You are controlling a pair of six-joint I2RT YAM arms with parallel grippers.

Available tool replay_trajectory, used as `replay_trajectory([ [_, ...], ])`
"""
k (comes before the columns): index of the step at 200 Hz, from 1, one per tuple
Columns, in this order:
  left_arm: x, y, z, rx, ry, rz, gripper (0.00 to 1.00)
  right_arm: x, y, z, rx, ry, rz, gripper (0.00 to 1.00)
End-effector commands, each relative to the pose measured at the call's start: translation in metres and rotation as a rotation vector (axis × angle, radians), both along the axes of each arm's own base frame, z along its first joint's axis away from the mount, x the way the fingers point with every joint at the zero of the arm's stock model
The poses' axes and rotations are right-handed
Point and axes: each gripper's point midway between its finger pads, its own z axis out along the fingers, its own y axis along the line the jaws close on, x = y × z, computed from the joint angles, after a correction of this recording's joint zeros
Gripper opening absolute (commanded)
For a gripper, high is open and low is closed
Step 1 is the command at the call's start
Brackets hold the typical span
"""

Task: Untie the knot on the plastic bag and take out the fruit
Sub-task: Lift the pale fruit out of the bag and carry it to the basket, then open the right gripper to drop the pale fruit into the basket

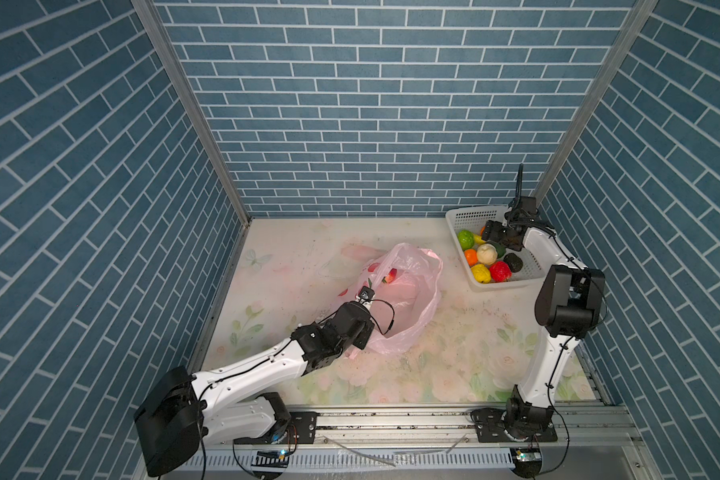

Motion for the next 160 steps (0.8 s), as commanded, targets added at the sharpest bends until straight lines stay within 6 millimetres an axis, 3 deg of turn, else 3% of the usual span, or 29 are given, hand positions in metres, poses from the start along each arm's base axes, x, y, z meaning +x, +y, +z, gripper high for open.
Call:
replay_trajectory([
  [1,0.004,-0.001,0.013,-0.016,-0.020,0.005,0.00,-0.010,0.000,0.021,-0.028,-0.029,0.005,0.92],
  [51,0.003,0.000,0.013,-0.020,-0.020,0.007,0.00,-0.018,0.005,0.034,-0.004,-0.048,0.005,0.95],
  [85,0.004,-0.001,0.015,-0.024,-0.026,0.007,0.00,-0.035,0.033,0.058,0.072,-0.074,0.073,0.96],
  [118,0.005,-0.001,0.017,-0.029,-0.032,0.009,0.00,-0.078,0.079,0.092,0.169,-0.103,0.188,0.96],
  [160,0.005,-0.002,0.019,-0.027,-0.036,-0.001,0.00,-0.162,0.147,0.140,0.213,-0.158,0.372,0.96],
])
